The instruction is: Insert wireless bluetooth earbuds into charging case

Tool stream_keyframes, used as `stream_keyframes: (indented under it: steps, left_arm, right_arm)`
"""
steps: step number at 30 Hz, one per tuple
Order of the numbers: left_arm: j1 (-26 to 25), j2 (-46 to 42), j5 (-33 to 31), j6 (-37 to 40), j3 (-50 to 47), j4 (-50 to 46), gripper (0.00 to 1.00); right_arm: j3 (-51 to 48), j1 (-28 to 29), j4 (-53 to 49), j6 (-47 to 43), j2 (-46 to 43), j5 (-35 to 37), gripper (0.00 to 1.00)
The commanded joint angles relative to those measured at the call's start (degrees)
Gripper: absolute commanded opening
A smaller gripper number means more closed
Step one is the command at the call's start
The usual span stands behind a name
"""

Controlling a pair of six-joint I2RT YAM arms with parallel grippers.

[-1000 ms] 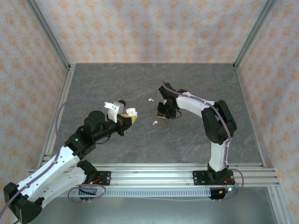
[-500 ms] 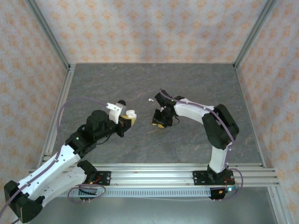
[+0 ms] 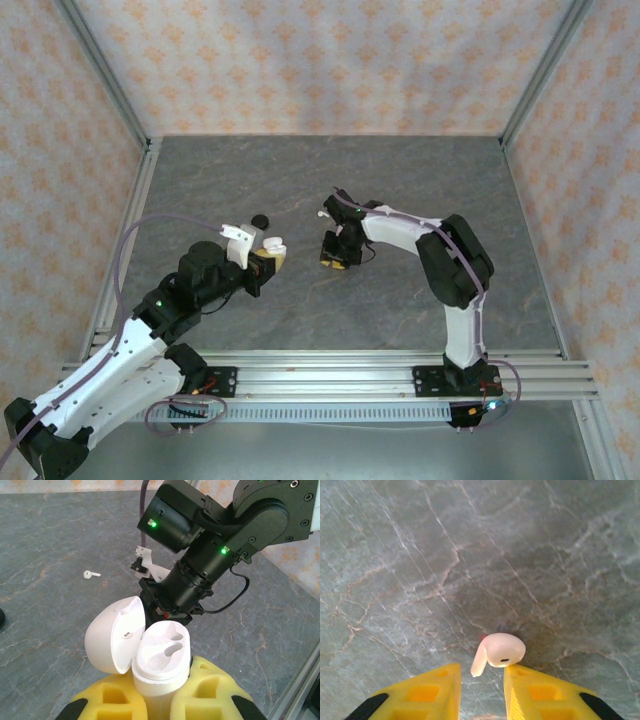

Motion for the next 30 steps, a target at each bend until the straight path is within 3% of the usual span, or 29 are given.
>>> stream_keyframes:
  steps: [1, 17, 30]
  left_arm:
    - [-0.7, -0.7, -1.7, 0.7, -0.4, -1.0, 0.0]
    - [-0.7, 0.1, -1.7, 1.1, -1.1, 0.3, 0.0]
    - [-0.7, 2.5, 9.4, 4.0, -1.4, 7.7, 0.0]
  right_arm:
    - [3.3, -0.4, -3.3, -3.0, 1.6, 3.2, 0.29]
    - [12.9, -0.3, -15.1, -14.2, 2.7, 11.5, 0.29]
    - [19.2, 2.0, -19.8, -17.6, 7.9, 12.8, 0.28]
